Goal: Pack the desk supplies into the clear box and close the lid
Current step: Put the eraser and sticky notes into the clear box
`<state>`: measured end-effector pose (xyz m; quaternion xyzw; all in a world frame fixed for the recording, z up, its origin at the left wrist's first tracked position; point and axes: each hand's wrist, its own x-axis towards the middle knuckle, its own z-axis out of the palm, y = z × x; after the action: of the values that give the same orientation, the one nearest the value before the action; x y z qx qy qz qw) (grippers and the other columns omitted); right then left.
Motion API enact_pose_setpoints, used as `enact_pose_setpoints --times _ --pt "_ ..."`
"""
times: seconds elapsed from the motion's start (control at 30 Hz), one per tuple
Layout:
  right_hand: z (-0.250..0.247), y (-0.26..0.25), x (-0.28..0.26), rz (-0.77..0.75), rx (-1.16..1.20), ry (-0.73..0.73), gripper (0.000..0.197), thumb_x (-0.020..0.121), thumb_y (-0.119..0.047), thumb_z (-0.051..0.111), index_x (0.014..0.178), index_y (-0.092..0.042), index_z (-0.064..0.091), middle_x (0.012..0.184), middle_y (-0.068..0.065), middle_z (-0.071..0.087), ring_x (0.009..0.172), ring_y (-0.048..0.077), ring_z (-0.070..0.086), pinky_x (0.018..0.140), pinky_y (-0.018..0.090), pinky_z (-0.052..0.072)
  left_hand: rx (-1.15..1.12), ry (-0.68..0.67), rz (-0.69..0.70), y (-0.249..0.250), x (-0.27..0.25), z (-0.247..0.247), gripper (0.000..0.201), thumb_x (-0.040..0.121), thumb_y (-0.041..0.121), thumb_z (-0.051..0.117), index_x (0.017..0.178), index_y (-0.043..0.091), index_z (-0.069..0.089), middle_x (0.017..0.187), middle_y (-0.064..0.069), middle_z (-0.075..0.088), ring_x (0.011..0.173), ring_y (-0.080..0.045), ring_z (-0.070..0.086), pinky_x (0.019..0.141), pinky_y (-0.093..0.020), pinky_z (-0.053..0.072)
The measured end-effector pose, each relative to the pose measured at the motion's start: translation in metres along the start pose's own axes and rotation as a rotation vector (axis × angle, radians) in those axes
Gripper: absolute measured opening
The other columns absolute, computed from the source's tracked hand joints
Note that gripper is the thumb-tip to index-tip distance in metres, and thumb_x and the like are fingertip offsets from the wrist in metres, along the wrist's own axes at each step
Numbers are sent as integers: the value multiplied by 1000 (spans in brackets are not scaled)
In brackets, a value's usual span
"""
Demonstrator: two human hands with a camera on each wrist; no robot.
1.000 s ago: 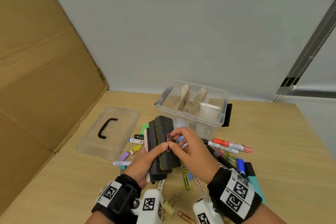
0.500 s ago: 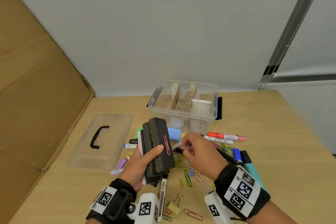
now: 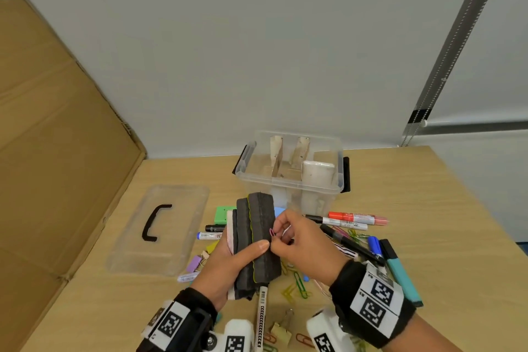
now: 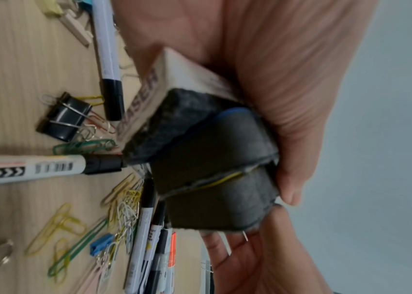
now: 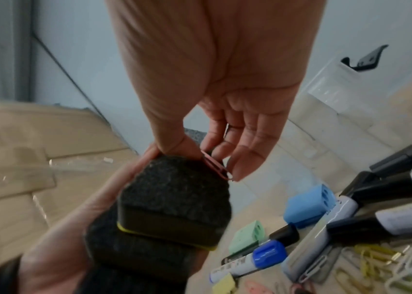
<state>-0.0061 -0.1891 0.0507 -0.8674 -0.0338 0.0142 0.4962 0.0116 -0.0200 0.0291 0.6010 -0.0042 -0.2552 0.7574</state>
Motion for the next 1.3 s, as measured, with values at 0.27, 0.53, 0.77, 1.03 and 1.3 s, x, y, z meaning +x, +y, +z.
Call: enact_pose_setpoints --times 0.27,0.53,0.77,1.03,1.3 --pt "-1 35 -12 6 -398 -234 16 88 -18 51 98 -24 40 69 -5 45 58 7 41 54 19 33 11 21 35 6 -3 -9 57 73 20 74 126 15 54 113 -11 70 103 -29 68 78 -36 58" --pt "-22 53 -21 19 -542 -145 6 93 -29 49 96 -29 55 103 -13 49 86 5 53 74 22 46 110 40 25 7 -5 -18 63 70 23 74 128 21 50 111 -7 71 101 -25 69 79 -36 58" --pt "-37 -2 0 27 129 -152 60 78 -63 56 131 -39 39 125 -22 48 95 4 65 84 32 57 449 -53 175 11 -2 -4 91 70 35 82 142 40 26 126 11 60 114 -9 61 98 -40 50" --pt "-70 -43 47 27 173 -175 56 82 -26 71 128 -27 40 117 1 54 95 22 67 85 38 57 430 -47 266 59 14 -8 69 79 28 74 136 36 35 122 3 62 106 -11 65 85 -33 57" --pt "-94 -67 135 -61 128 310 52 80 -11 69 117 -18 33 102 2 54 80 21 62 67 25 49 283 235 201 98 92 -37 43 85 24 69 123 21 50 108 -6 66 92 -20 65 68 -31 55"
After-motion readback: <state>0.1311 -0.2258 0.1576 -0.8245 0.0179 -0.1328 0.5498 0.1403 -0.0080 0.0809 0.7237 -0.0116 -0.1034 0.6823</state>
